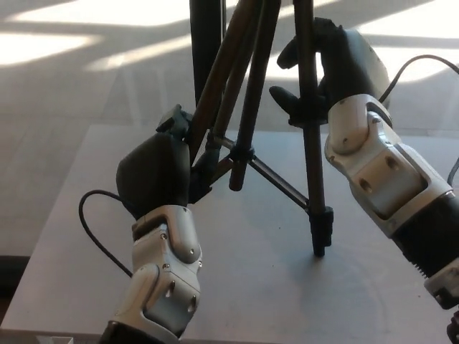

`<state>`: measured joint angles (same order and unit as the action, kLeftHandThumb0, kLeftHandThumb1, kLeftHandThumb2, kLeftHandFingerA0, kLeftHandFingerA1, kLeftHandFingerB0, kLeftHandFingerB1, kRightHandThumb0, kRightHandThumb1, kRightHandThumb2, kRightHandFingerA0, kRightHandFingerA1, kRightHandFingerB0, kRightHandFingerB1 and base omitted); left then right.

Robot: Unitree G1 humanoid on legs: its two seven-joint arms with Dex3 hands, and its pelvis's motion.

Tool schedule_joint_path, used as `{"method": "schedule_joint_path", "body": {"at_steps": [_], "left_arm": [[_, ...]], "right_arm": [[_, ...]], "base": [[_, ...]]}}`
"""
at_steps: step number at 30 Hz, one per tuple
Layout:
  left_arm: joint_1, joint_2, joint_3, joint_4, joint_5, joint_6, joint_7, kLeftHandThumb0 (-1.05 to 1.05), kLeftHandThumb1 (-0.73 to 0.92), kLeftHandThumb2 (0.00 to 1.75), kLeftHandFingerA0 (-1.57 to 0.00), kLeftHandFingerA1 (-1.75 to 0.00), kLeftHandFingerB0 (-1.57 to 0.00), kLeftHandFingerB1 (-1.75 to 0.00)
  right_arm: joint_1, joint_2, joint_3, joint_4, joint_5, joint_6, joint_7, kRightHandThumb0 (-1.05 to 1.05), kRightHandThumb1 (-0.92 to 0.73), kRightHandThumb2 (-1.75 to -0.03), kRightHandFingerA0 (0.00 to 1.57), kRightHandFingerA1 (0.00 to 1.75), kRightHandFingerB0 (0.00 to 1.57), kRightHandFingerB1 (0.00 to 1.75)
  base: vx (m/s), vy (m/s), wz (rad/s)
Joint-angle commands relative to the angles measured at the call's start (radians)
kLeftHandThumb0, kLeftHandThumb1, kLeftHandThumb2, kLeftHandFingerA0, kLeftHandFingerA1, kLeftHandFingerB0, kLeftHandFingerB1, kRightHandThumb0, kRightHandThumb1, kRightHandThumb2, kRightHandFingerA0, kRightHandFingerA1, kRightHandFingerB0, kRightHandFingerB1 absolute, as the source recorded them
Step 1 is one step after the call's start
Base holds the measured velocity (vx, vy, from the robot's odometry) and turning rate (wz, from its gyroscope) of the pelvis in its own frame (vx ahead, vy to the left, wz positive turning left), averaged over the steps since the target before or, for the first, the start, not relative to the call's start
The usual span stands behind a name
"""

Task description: Use both hands of the robot to pick up the tripod lying in the middle of the desk and make it stand upright on the desk

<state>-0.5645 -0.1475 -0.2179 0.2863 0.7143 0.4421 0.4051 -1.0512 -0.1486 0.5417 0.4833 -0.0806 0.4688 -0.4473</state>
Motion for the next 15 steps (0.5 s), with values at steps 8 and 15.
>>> {"method": "schedule_joint_path", "body": {"at_steps": [8, 15], "left_arm": [[0.125, -0.16, 0.049, 0.004, -0.184, 0.081, -0.094, -0.39, 0.77, 0.63, -0.78, -1.71, -0.71, -1.26], [0.152, -0.06, -0.062, 0.029, -0.107, 0.033, -0.109, -0.29, 0.74, 0.7, -0.8, -1.34, -0.69, -0.89]], "right_arm": [[0.125, 0.078, 0.039, -0.098, -0.142, -0.188, 0.051, -0.21, -0.49, -1.13, 0.93, 1.61, 0.9, 1.0], [0.178, 0.095, -0.016, -0.107, -0.157, -0.177, 0.067, -0.22, -0.54, -1.12, 0.92, 1.75, 0.73, 1.67]], "base": [[0.0, 0.0, 0.0], [0.0, 0.0, 0.0]]}}
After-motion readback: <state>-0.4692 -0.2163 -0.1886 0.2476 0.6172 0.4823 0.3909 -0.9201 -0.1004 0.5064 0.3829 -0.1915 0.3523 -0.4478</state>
